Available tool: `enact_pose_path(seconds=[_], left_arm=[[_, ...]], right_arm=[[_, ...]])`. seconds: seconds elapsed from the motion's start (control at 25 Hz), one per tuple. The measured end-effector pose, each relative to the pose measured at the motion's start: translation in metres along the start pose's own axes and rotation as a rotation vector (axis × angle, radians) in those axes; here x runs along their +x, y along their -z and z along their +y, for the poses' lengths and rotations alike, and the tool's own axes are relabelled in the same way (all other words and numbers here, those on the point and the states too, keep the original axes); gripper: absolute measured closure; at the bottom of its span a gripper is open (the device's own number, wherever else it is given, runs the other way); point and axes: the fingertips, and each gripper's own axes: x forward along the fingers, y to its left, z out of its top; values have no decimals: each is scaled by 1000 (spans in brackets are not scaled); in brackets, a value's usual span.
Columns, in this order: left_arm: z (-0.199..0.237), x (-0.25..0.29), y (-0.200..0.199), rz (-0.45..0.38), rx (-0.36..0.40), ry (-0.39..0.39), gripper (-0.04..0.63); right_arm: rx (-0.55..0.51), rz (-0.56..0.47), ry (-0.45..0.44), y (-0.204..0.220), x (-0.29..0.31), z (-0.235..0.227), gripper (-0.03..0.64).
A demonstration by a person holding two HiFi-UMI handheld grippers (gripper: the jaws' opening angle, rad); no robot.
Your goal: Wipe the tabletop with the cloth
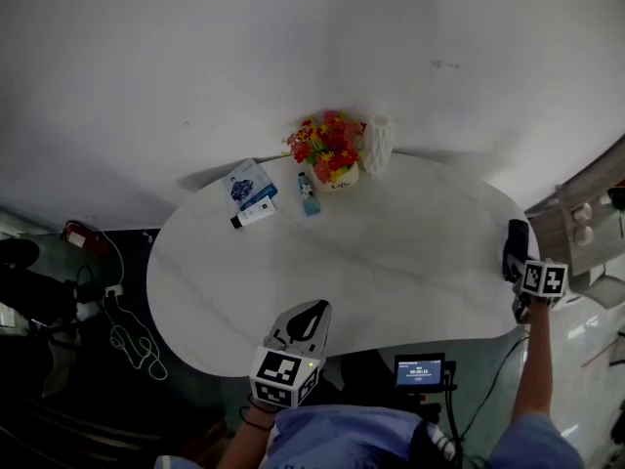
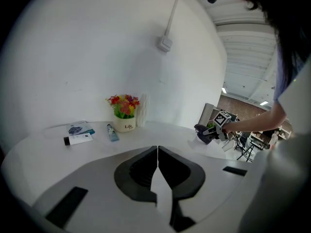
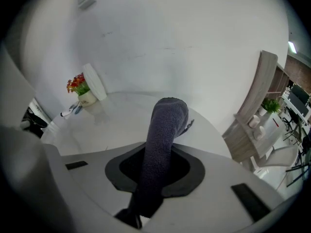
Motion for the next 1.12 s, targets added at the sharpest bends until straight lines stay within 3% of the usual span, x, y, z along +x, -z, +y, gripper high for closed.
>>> enact_pose_path(seconds=[0.32,0.72,1.12], left_arm=[[60,-65,15,-41,-24,-36,578],[159,-177,60,-66,-17,-141,578],[243,-279,116,-88,-111,-281,578]], right_arm=[[-67,-42,-179,-13,-9,173,545],[-268,-29,-427,0,-19,441,545],[-512,23,-720,48,-34,702,545]])
